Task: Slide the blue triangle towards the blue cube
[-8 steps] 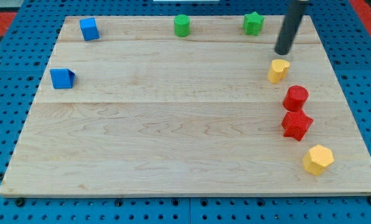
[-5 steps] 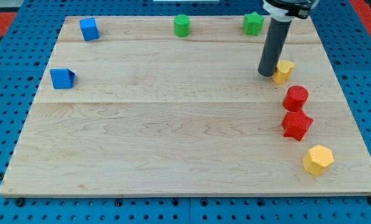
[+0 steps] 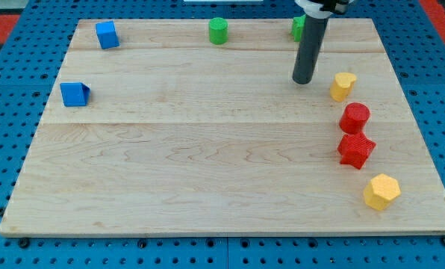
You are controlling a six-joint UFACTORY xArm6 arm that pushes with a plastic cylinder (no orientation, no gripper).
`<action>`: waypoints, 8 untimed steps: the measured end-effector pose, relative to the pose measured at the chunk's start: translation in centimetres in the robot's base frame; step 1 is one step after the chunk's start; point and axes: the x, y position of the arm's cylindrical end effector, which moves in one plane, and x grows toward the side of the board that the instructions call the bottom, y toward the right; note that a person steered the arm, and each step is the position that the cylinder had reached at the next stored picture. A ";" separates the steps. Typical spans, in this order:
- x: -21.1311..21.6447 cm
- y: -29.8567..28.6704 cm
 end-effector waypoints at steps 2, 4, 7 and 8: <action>4.4 -15.1; 13.2 -38.5; 5.4 -37.2; 4.8 -33.5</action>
